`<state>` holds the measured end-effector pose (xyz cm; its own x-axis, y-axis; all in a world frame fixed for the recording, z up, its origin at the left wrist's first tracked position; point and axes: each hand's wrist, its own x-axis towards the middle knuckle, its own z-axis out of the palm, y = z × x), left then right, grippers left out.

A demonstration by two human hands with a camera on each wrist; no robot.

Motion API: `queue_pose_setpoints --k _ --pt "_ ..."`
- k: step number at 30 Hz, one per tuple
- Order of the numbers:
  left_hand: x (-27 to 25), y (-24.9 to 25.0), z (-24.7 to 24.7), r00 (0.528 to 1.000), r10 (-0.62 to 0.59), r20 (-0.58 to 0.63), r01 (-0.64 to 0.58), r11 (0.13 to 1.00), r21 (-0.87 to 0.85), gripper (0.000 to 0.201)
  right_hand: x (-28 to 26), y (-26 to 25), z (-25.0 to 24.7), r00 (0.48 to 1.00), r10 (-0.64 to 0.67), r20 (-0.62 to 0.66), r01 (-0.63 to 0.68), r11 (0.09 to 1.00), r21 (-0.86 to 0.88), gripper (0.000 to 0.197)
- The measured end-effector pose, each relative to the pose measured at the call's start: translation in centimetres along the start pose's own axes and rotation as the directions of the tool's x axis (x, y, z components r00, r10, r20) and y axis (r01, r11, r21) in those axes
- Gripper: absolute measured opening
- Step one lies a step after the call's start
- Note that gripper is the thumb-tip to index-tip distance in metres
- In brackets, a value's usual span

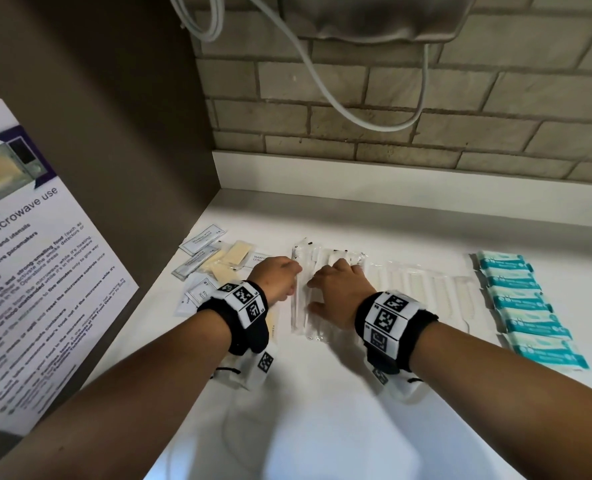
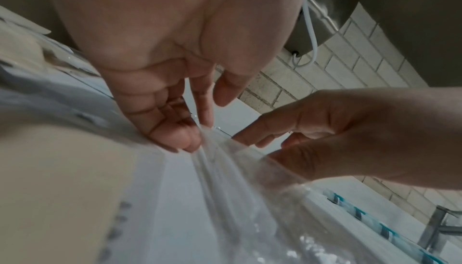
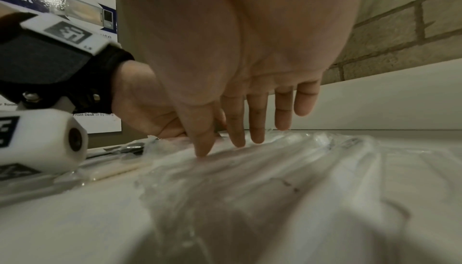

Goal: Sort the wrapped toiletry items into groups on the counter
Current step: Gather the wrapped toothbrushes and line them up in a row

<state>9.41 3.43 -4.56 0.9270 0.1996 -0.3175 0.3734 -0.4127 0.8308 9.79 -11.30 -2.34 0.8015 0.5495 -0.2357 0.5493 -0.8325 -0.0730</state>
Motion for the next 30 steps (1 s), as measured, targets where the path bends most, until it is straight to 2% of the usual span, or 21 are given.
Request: queue_pose_setpoints --k 2,5,9,12,14,16,20,23,26,30 --pt "0.1 -0.1 0.1 1.000 0.003 -0.031 -0.001 0.997 0.080 0.041 0.1 -0.1 0.0 1.000 -0.012 -0.001 0.011 1.000 -0.014 0.051" --pt "0.4 -0.3 -0.2 0.991 0.042 -0.127 -0.021 0.986 0.165 0.041 0.1 0.0 0.0 1.000 -0.027 0.015 0.027 0.999 -0.023 0.052" --pt "0.4 -0.1 -0.6 0.995 0.015 -0.104 0.000 0.989 0.145 0.032 0.0 0.2 0.0 0.999 -0.043 0.032 0.044 0.999 -0.022 0.054" --pt "0.1 0.2 -0.5 0.994 0.043 -0.103 -0.020 0.976 0.216 0.013 -0.3 0.6 -0.2 0.999 -0.035 0.006 0.035 0.999 0.003 0.053" --pt "-0.1 0.4 -0.4 0.993 0.035 -0.115 -0.011 0.979 0.201 0.007 -0.9 1.1 -0.7 0.998 0.019 -0.064 -0.016 0.999 0.052 0.048" --pt "-0.2 0.5 -0.4 0.993 0.012 -0.118 0.012 0.980 0.198 0.009 -1.5 2.1 -1.3 0.987 0.109 -0.121 -0.099 0.991 0.089 0.039" --pt "0.2 0.4 -0.8 0.998 0.014 -0.066 0.002 0.973 0.232 0.012 -2.2 4.3 -2.2 0.952 0.305 -0.014 -0.300 0.942 0.151 0.028" --pt "0.3 0.0 -1.2 0.997 0.007 -0.083 0.015 0.965 0.263 0.008 -2.2 4.8 -1.8 0.940 0.338 0.045 -0.341 0.932 0.120 0.027" --pt "0.1 -0.1 -1.4 0.988 0.032 -0.148 0.012 0.958 0.286 0.028 -2.0 4.3 -1.4 0.939 0.335 0.079 -0.342 0.931 0.125 0.030" --pt "-0.4 0.1 -1.4 0.988 0.074 -0.133 -0.046 0.978 0.205 0.032 -1.5 3.7 -1.0 0.933 0.348 0.090 -0.357 0.924 0.138 0.026"
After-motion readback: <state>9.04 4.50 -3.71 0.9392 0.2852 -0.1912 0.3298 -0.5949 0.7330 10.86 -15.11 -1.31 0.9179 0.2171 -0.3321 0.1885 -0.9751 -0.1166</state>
